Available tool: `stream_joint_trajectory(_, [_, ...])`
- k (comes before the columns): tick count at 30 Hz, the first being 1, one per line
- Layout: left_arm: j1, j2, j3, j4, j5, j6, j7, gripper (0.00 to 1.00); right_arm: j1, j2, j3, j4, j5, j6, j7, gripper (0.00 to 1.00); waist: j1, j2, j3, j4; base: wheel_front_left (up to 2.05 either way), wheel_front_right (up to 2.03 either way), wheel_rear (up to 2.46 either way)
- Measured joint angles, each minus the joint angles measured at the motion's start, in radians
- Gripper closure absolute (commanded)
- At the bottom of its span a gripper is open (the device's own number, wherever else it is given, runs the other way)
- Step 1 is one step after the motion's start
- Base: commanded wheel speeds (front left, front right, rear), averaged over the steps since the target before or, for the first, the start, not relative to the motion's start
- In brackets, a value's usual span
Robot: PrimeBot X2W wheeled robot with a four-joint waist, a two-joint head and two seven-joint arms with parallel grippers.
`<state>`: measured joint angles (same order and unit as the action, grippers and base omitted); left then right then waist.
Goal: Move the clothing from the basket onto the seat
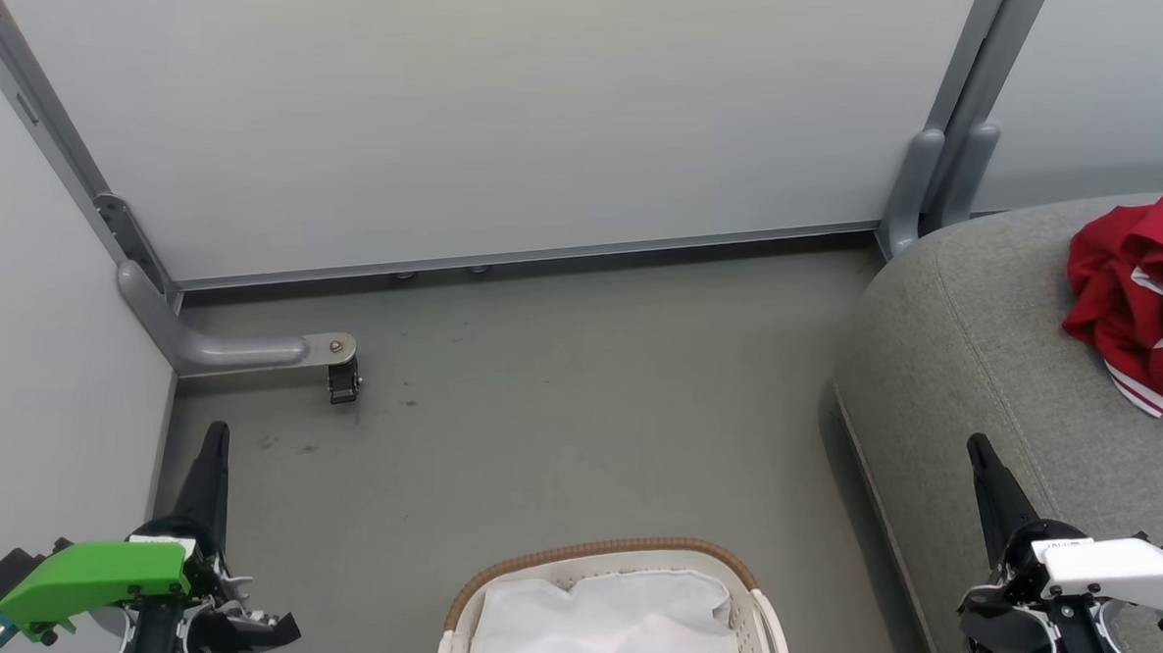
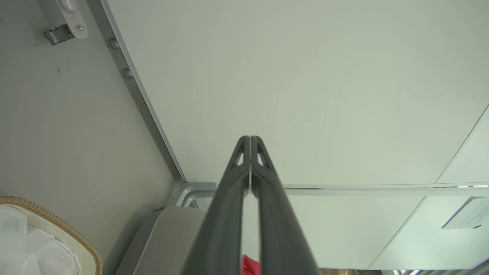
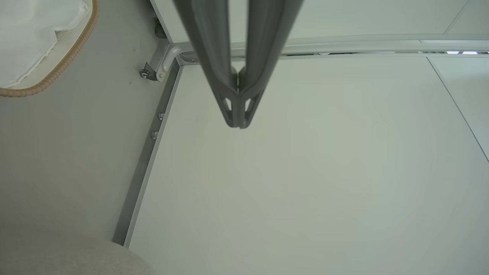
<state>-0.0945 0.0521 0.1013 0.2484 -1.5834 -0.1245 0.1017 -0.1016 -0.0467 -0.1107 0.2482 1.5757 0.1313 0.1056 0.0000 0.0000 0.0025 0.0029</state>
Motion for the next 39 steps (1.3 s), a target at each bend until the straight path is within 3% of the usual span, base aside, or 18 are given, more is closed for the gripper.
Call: stream_joint_trajectory(39, [-0.009,0.0,0.01,-0.003,-0.032,-0.005,0.011,1.0,-0.002,0.0,-0.003,-0.002,0.036,0.0,0.009,1.0,0.0,0.0,0.001,-0.003,0.0,0.0,0.0])
